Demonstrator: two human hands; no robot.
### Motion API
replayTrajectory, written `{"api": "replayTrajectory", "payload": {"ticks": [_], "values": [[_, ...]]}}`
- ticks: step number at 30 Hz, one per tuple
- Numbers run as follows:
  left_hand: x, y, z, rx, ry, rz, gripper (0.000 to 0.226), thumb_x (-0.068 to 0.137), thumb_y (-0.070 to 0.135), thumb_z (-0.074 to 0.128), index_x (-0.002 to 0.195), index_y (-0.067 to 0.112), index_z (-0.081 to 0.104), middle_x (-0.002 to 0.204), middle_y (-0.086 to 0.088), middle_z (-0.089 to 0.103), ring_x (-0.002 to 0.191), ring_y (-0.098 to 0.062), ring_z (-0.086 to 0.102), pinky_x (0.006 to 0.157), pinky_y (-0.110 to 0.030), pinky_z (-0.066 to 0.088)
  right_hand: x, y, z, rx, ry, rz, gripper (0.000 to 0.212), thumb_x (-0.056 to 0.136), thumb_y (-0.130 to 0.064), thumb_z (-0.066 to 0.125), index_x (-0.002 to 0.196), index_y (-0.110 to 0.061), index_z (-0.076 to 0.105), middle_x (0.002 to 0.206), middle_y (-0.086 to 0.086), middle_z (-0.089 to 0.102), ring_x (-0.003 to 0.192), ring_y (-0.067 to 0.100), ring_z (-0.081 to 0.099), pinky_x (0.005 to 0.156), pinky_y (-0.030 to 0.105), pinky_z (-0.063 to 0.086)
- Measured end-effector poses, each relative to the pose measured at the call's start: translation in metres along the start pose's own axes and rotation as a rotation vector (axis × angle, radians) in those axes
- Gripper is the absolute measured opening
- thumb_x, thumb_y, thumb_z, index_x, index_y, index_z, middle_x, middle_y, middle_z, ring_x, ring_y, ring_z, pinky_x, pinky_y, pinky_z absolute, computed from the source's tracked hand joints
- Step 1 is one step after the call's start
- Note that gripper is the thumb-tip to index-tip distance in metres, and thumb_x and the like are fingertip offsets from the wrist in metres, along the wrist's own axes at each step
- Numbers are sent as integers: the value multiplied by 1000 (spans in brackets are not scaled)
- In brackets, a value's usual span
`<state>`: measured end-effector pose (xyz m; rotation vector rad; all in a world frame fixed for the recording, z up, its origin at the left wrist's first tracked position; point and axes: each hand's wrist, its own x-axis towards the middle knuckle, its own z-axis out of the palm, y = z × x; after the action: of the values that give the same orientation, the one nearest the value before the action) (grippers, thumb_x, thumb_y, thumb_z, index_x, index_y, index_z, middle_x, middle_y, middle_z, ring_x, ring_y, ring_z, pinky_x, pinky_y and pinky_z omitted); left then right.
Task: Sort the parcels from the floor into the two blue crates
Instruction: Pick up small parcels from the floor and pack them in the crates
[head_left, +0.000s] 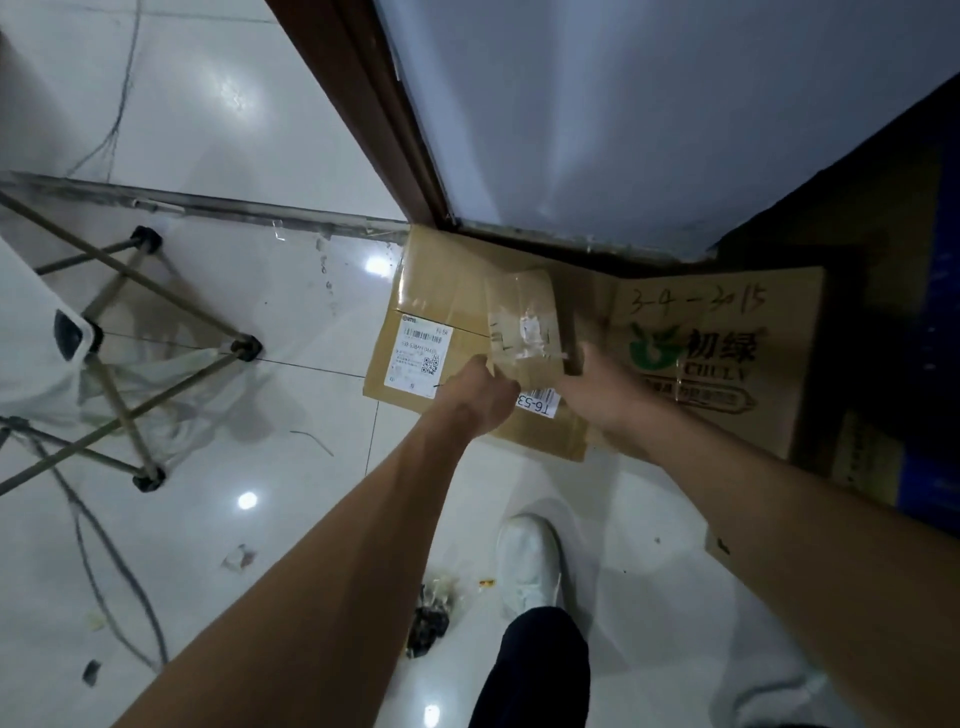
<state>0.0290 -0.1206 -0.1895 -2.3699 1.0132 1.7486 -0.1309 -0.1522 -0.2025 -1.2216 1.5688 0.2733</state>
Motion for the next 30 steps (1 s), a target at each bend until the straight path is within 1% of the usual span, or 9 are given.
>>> {"api": "replayTrajectory", "payload": {"ticks": [3,7,10,14,18,21,25,28,30], "values": [[12,-6,15,-153,8,27,57,90,27,55,146,20,44,138,-3,59,124,-27,56,107,-44,44,17,2,10,128,-42,0,58,91,-52,62,143,-33,46,124,-9,58,110,19,59,91,39,49],[7,-9,23,-262,47,2,48,92,19,57,140,17,53,129,-5,65,117,-28,60,99,-42,49,14,6,17,111,-47,-9,57,88,-55,61,140,-37,47,125,-8,60,113,22,58,98,46,49],[-9,-8,24,-264,75,-25,47,86,24,60,133,18,58,119,-8,68,110,-30,63,99,-48,52,1,7,16,88,-62,-9,55,90,-52,59,141,-35,48,128,-2,60,114,24,57,98,45,50],[-39,2,22,-274,101,-34,46,88,24,59,133,15,57,118,-8,68,108,-29,64,96,-43,53,-31,3,3,101,-44,-16,58,86,-61,56,137,-33,52,126,-2,62,113,24,59,99,47,50],[-72,0,22,-232,128,-27,50,73,43,63,117,19,68,107,1,72,99,-24,68,93,-46,56,-86,-1,-15,92,-43,-53,48,89,-51,58,132,-31,57,129,-1,64,114,26,61,98,43,51],[-103,6,24,-224,144,-37,55,67,51,57,114,23,67,109,2,71,97,-23,69,89,-46,58,-141,-4,-38,64,-45,-71,49,93,-49,53,137,-28,53,136,1,60,119,26,58,100,42,48],[-192,46,17,-248,145,-37,38,75,37,54,109,22,64,104,0,73,97,-26,68,93,-48,55,-225,-8,-67,78,-21,-57,53,97,-46,49,146,-26,43,145,1,52,128,27,51,104,41,43],[-262,94,11,-281,154,8,11,82,26,56,93,25,58,101,-5,73,95,-28,69,93,-47,55,-290,-12,-104,113,63,-72,54,98,-44,48,148,-27,38,146,3,50,127,27,51,104,44,44],[-307,126,8,-249,150,51,9,82,25,57,90,25,56,100,-7,72,94,-29,69,91,-48,55,-335,-11,-133,111,130,-89,58,99,-41,48,153,-27,32,149,5,46,128,28,50,104,43,44]]}}
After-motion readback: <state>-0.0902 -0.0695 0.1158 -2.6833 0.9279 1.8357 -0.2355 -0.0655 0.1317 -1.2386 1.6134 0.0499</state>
